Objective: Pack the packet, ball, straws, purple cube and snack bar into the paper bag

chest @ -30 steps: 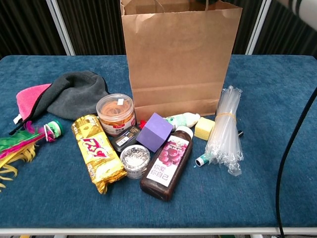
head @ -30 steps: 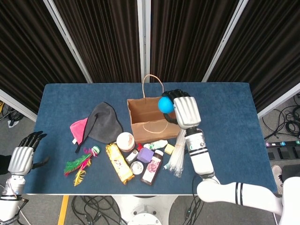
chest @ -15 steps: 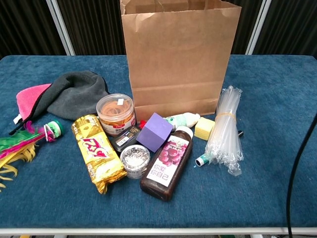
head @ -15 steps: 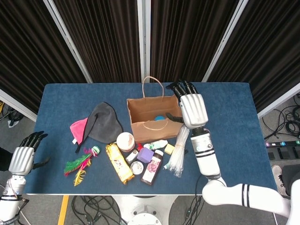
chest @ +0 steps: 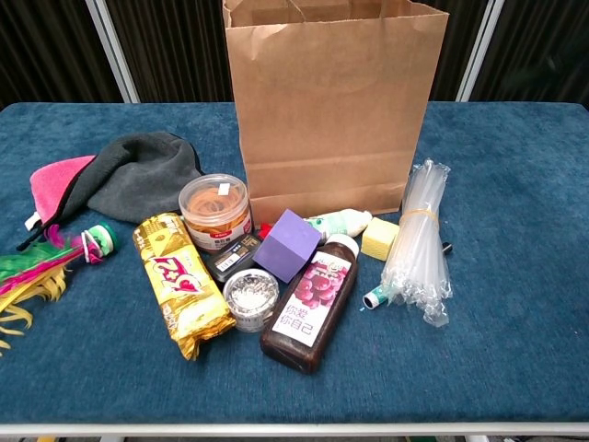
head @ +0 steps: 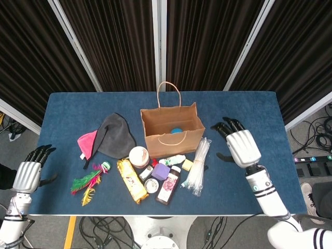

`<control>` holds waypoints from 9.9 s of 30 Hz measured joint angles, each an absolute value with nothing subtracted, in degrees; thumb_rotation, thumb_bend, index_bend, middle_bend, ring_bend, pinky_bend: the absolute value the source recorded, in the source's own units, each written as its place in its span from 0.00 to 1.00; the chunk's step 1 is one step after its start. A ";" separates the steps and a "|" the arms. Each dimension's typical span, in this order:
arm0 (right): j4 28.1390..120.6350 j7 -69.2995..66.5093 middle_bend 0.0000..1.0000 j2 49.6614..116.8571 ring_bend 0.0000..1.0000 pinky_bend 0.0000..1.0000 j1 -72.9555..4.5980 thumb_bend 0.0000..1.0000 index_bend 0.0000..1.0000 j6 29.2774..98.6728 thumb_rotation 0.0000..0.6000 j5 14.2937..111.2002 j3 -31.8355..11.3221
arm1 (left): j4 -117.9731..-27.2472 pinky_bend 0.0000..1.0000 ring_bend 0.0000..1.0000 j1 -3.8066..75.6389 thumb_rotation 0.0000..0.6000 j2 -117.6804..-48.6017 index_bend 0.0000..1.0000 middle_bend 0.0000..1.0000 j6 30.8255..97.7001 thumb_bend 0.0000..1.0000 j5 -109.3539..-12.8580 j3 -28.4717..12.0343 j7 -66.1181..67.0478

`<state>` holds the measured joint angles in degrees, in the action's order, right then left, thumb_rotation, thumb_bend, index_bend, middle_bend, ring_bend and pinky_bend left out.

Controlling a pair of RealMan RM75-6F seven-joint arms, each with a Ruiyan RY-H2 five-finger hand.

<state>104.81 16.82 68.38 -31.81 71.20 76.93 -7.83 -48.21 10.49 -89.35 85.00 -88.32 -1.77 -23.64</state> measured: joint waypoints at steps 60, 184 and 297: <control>54.64 -8.66 0.49 92.27 0.36 0.42 -38.99 0.17 0.64 74.24 1.00 109.12 7.64 | -46.68 0.21 0.15 10.06 1.00 -90.28 0.24 0.23 87.34 0.26 -87.95 -2.47 -21.54; 111.21 15.20 0.30 72.05 0.19 0.25 -43.20 0.00 0.28 54.40 1.00 87.85 -6.16 | -51.28 0.21 0.15 9.94 1.00 -89.44 0.24 0.23 87.21 0.26 -87.94 -2.41 -24.19; 99.65 20.63 0.43 84.15 0.31 0.38 -43.25 0.22 0.48 80.67 1.00 95.18 -24.28 | -46.95 0.21 0.15 10.66 1.00 -90.42 0.24 0.23 89.50 0.26 -89.25 -2.67 -26.22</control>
